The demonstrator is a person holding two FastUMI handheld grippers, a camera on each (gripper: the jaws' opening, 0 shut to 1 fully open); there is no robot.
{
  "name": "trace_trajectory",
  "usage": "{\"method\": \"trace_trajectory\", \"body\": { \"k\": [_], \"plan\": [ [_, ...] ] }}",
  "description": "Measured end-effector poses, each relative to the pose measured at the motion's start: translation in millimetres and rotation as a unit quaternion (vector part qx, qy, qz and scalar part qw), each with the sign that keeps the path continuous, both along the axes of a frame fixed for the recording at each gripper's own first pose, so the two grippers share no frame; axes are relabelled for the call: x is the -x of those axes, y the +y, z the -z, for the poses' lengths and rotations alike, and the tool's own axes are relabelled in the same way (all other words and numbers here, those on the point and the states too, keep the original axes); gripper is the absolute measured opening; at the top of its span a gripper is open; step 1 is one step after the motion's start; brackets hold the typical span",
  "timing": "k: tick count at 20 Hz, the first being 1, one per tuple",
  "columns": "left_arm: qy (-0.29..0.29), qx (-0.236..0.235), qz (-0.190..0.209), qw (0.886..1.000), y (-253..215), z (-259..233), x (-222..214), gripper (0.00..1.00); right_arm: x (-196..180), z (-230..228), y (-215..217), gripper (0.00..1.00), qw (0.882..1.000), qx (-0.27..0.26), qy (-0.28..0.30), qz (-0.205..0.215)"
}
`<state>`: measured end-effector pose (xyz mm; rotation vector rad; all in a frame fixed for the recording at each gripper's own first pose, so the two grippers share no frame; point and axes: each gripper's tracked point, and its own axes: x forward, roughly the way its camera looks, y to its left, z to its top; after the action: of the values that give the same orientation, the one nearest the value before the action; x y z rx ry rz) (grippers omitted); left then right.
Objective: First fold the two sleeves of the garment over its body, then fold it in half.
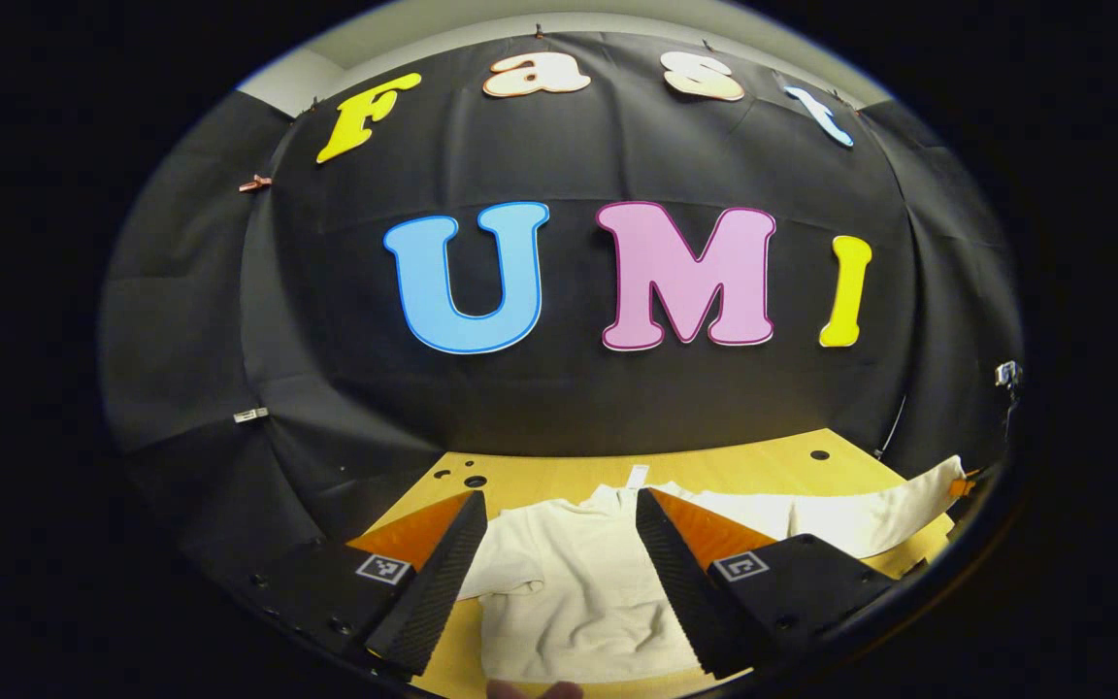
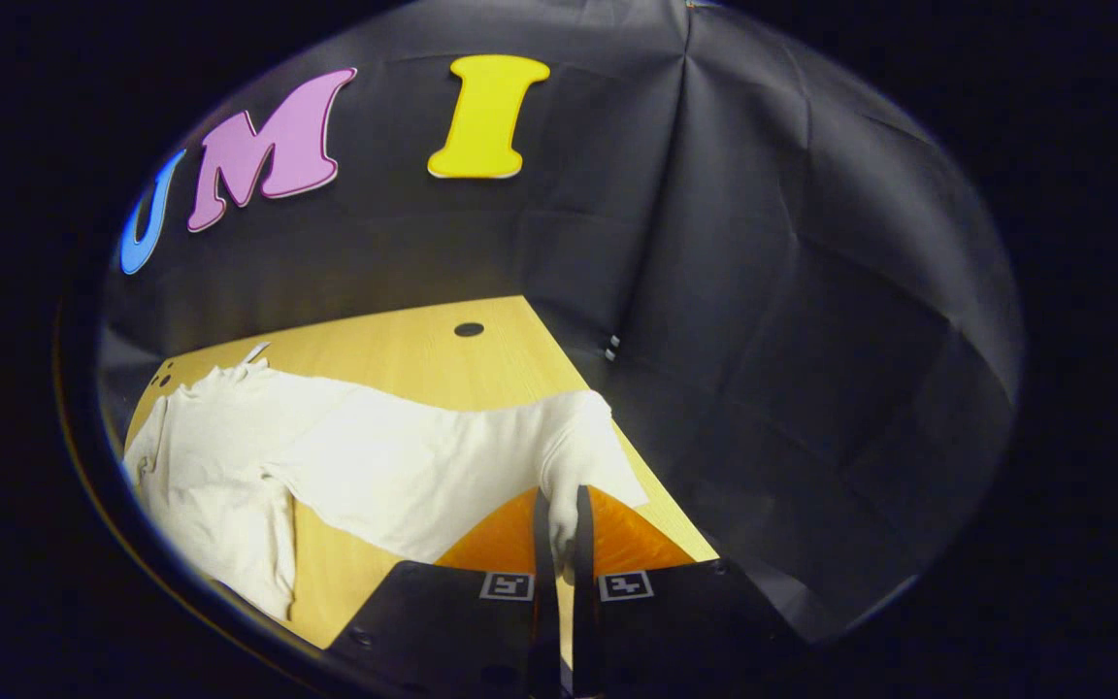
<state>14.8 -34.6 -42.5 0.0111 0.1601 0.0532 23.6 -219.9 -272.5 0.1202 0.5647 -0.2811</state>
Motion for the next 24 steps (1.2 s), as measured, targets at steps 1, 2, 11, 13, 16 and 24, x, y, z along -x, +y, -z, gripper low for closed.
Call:
{"method": "trace_trajectory", "body": {
  "k": [1,2,11,13,16,24],
  "plan": [
    [-0.003,0.003,0.006,1.000,10.1,-0.3,-2.0,0.97,0.7,-14.1,11.6,0.10,1.000,0.005,-0.010,0.000],
    [-0.006,0.006,0.010,1.000,18.9,0.4,-3.6,0.97,-0.3,-28.8,24.7,0.10,1.000,0.007,-0.022,-0.001],
    [-0.012,0.025,0.018,0.999,110.6,20.1,-15.7,0.97,-38.8,-141.4,171.5,0.10,0.991,0.003,-0.123,-0.047],
    [-0.010,0.026,0.015,0.999,129.9,26.8,-17.2,0.98,-52.7,-153.2,206.5,0.10,0.989,0.000,-0.136,-0.065],
    [-0.009,0.027,0.003,1.000,159.5,37.3,-19.5,0.97,-71.6,-166.1,257.0,0.09,0.985,-0.008,-0.149,-0.090],
    [0.033,0.030,-0.039,0.998,232.5,94.0,-24.2,0.97,-112.2,-151.4,380.8,0.09,0.977,-0.026,-0.139,-0.158]
  ]
}}
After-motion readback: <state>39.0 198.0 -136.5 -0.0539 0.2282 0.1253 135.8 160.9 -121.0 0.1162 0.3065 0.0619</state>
